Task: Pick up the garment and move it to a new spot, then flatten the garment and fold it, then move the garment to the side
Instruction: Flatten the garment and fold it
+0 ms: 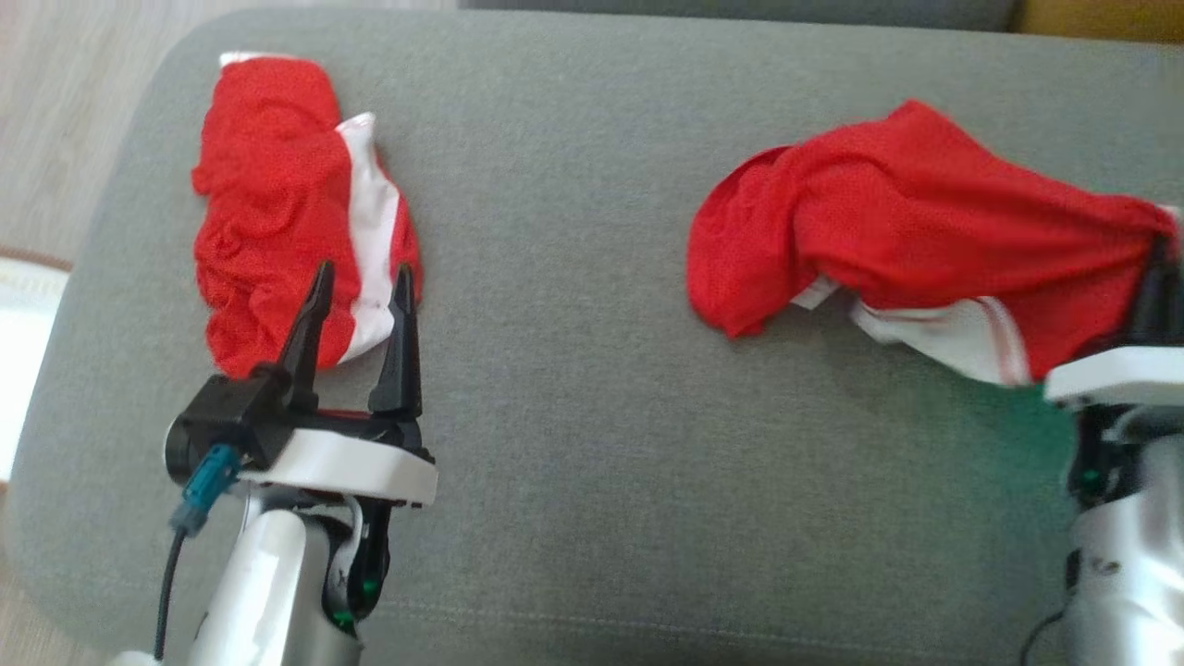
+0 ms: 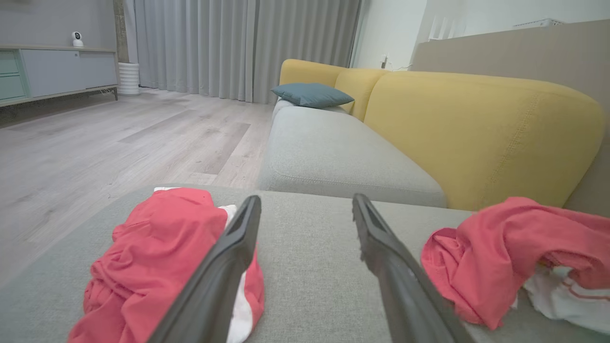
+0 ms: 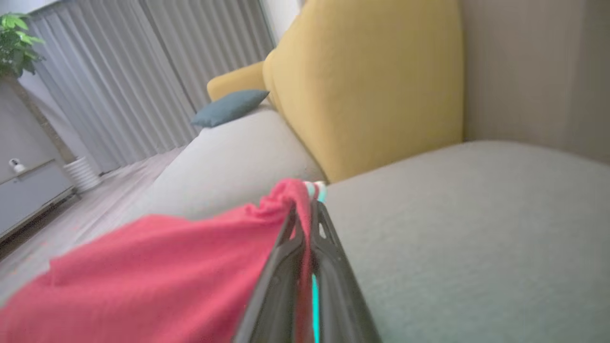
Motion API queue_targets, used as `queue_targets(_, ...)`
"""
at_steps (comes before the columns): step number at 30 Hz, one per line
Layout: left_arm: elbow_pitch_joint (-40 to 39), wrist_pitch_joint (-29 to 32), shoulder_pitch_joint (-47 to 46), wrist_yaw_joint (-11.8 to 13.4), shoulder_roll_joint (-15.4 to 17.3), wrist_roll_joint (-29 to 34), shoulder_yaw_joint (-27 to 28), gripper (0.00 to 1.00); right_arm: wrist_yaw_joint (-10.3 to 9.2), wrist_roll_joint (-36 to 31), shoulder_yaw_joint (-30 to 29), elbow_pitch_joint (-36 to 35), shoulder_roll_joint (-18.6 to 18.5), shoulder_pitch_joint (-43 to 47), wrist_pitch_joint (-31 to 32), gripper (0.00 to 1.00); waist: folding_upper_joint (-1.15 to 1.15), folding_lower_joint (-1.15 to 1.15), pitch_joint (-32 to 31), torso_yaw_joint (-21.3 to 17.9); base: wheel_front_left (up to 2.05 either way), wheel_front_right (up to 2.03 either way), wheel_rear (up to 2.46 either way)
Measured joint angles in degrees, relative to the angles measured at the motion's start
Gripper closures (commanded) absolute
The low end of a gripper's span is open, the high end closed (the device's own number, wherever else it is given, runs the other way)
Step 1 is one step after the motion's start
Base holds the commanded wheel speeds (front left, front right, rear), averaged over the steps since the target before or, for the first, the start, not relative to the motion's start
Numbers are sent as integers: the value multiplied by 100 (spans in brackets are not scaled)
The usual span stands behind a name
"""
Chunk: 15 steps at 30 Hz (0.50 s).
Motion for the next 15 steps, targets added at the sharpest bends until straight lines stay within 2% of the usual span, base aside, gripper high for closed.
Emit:
queue_targets(3,1,-1,90,0,0,-14,-10,0,0,-172,-564,-175,16,-54,49,100,0,0,-127,-93,0,0,0)
queue_targets(8,3,-1,243,1,0,-109,-32,0,0,-993,-1532,-921,22,-484,438,100,0,0,-324,-172,0,0,0)
queue_targets(14,-3,0,320,10,1,-209,-34,0,0,-1504,-1681,-2015,21,-1174,795,100,0,0,-434,-132,0,0,0)
queue_targets(15,-3,0,320,10,1,-209,-34,0,0,-1504,-1681,-2015,21,-1174,795,100,0,0,-434,-132,0,0,0)
